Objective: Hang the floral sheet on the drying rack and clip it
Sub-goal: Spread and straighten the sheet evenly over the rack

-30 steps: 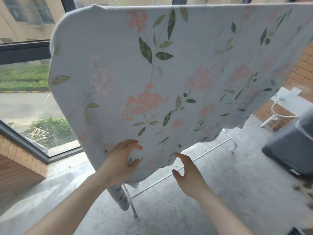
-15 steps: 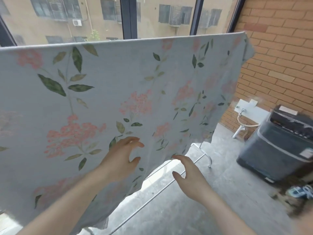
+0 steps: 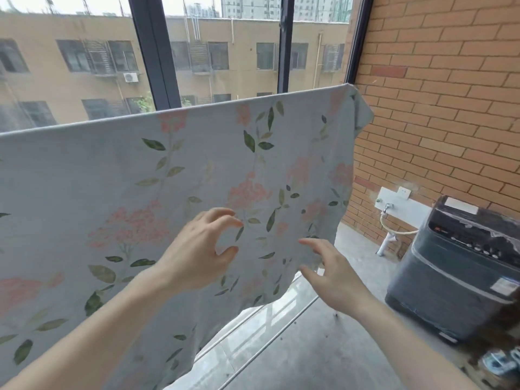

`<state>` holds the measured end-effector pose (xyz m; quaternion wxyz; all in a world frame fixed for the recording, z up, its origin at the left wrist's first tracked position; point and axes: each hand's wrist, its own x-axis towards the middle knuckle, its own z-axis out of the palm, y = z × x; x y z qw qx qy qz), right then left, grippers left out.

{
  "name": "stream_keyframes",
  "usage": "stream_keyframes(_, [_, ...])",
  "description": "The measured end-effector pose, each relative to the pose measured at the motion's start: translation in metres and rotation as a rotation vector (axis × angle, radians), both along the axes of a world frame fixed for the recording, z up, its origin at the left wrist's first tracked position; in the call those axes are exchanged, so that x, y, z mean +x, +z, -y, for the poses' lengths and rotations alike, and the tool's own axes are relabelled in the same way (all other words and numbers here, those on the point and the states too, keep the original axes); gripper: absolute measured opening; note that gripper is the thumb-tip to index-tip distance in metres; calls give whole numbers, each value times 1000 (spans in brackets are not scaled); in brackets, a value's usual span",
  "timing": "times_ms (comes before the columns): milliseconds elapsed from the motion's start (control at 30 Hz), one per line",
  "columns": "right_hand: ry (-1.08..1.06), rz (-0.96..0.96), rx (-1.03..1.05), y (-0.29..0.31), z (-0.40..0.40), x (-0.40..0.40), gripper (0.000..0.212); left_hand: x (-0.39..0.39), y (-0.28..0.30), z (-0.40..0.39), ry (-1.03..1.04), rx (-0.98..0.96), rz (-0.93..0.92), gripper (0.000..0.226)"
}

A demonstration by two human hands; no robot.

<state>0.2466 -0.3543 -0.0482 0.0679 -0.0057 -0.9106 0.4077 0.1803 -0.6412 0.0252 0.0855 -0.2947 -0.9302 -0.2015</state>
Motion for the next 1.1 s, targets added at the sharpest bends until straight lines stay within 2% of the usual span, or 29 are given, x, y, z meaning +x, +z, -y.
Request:
stream_keyframes(200, [-45,-120,22,37,-70,-63,47,-70,48,-79,-62,-14,-159,47])
stream_keyframes(400, [-93,-166,47,65,-139,-126,47,-148,79,-161,-76,-28,-238,48])
stream_keyframes(633, [-193,-220,-32,87,-217,-191,42,-233,115,-244,-68,-55,-353,54])
stream_keyframes(933, [-219,-311,-65,125,-296,-282,38,-320,146,-325,100,-176,-387,79])
stream_keyframes(1100, [-200,-306,-112,146,-344,-354,33,-364,152,-364,238,-246,-255,81])
